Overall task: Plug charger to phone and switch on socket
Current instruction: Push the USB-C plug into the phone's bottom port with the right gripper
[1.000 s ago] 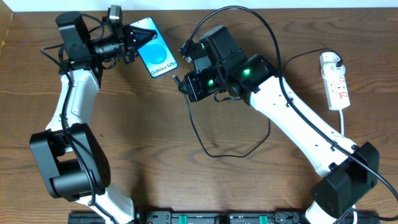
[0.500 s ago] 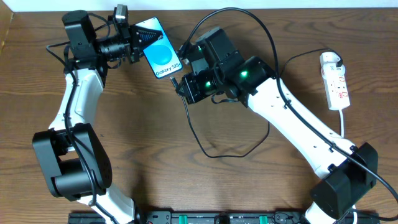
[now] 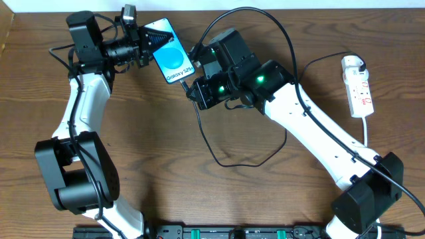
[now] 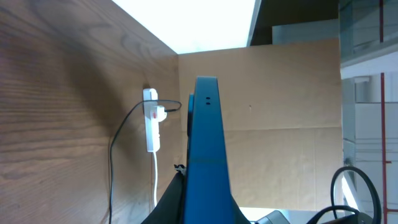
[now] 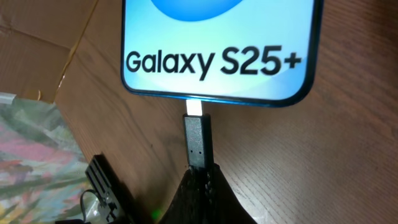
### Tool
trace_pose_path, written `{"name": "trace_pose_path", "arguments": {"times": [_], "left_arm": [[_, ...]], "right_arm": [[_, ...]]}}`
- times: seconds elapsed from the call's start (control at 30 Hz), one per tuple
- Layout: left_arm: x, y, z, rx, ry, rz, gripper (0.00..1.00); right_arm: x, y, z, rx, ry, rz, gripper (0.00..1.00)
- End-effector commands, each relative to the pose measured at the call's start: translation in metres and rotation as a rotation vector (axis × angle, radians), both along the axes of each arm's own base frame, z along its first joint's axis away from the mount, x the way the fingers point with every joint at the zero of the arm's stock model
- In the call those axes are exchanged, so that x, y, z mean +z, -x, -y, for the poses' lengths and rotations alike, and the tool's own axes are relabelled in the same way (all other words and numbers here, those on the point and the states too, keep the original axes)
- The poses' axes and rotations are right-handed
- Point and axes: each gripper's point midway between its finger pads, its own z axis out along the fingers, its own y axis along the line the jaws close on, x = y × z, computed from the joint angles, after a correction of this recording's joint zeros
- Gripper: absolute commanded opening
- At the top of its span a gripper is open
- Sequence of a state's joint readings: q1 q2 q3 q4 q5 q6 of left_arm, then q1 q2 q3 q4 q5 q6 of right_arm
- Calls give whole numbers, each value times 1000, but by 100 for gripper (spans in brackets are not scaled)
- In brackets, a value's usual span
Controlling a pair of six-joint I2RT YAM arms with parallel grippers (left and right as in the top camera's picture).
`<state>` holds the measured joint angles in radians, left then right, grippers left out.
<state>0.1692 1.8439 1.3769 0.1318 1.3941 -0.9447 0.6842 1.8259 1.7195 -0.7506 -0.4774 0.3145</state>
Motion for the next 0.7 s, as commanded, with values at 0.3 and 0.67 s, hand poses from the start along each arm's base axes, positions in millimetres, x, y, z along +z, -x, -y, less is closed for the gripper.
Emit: {"name": "trace_pose_path", "arguments": {"times": [0.3, 0.67], "left_arm": [[7, 2, -2, 3, -7, 30, 7], [7, 2, -2, 3, -7, 30, 7]], "right_arm": [[14, 0, -2, 4, -24, 31, 1], [13, -4, 1, -15, -11, 42, 1]]}}
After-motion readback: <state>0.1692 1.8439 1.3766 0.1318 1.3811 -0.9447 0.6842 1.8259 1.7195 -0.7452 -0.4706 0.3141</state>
